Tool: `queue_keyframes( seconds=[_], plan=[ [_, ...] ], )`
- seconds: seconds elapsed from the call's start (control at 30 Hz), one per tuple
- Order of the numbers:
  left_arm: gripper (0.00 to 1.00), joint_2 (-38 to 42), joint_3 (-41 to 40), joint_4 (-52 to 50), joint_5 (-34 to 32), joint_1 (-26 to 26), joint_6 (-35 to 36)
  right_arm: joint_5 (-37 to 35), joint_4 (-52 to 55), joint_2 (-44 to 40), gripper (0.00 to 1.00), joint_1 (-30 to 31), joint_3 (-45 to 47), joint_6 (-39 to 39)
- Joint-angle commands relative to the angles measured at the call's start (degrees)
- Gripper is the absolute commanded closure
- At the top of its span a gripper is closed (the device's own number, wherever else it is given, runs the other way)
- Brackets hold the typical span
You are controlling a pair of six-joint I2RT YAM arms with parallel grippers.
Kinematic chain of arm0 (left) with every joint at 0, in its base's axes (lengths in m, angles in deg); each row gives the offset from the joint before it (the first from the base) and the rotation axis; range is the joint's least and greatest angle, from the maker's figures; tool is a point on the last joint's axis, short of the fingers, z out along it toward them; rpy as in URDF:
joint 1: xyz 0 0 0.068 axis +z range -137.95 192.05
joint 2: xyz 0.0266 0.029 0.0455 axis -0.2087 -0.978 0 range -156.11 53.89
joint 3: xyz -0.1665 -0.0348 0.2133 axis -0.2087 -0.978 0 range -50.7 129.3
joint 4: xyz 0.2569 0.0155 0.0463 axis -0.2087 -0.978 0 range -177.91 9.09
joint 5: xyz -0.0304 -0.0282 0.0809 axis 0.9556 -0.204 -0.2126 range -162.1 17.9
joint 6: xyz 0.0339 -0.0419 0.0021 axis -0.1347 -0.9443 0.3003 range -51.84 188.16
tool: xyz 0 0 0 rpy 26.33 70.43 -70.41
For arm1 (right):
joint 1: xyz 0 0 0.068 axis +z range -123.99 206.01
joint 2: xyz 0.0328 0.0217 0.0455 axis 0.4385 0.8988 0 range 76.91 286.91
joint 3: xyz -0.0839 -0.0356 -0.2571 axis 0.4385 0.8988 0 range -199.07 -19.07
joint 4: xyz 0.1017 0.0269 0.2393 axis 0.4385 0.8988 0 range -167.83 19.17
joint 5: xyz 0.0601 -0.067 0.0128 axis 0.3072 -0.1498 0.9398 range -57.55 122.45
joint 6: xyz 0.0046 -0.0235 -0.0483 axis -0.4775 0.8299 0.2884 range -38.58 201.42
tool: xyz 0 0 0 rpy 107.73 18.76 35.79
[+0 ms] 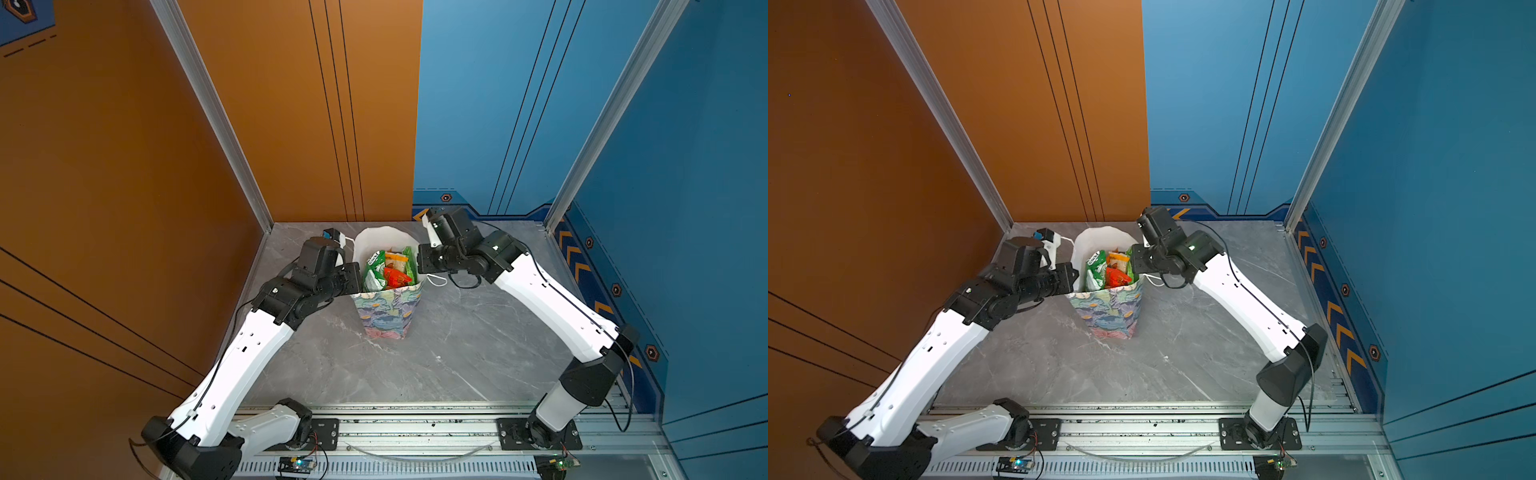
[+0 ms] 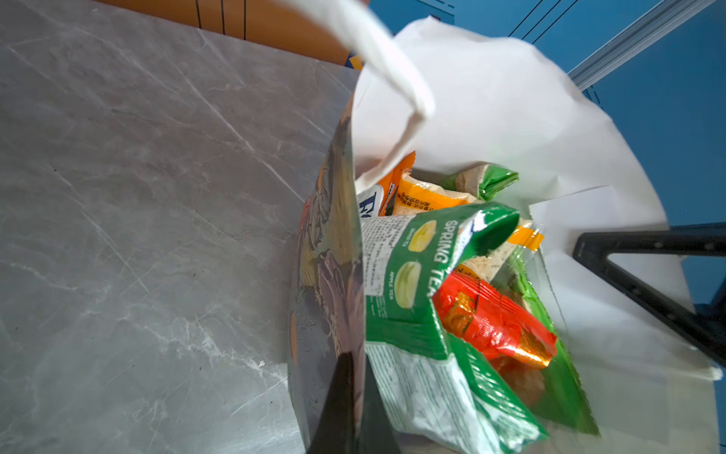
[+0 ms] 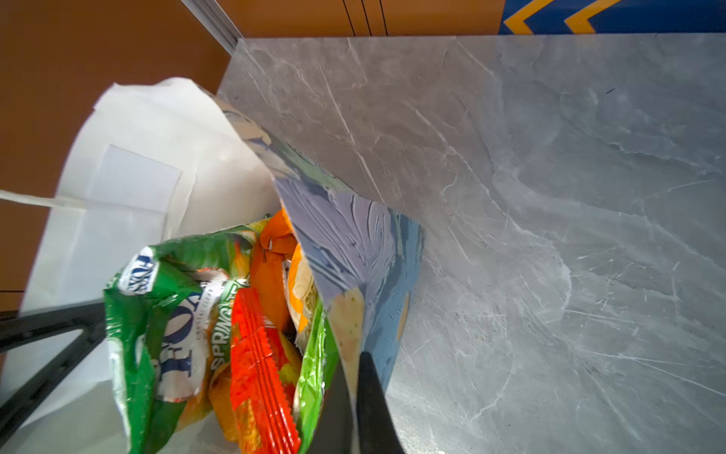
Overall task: Place the snacks into the paper bag
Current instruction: Pick up the paper bag from the middle-left of the table, then place the paper bag at the center of the table.
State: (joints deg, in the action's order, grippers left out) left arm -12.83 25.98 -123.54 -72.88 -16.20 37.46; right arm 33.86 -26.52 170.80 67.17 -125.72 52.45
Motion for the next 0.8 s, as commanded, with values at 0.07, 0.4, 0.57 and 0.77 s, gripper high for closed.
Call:
queue_keyframes(
  seconds=[0.07,0.4,0.57,0.77],
  plan=[
    [1.00,-3.44,5.65,3.08,-7.30,-6.37,-2.66,3.87,-8.16,-6.38,1.00,-4.58,1.95,-0.49],
    [1.00,-9.86,9.32,3.08,-17.07,-16.55,-5.46,6.81,-8.24,-13.01,1.00,-10.16,10.63,0.41],
    [1.00,-10.35,6.92,3.13,-19.84,-17.27,-8.07,7.57,-9.56,-13.74,1.00,-10.14,16.12,-0.36],
    [0.95,-11.78,4.85,3.69,-17.73,-16.19,-9.48,7.67,-10.53,-12.70,1.00,-10.25,20.11,-1.30]
  ],
)
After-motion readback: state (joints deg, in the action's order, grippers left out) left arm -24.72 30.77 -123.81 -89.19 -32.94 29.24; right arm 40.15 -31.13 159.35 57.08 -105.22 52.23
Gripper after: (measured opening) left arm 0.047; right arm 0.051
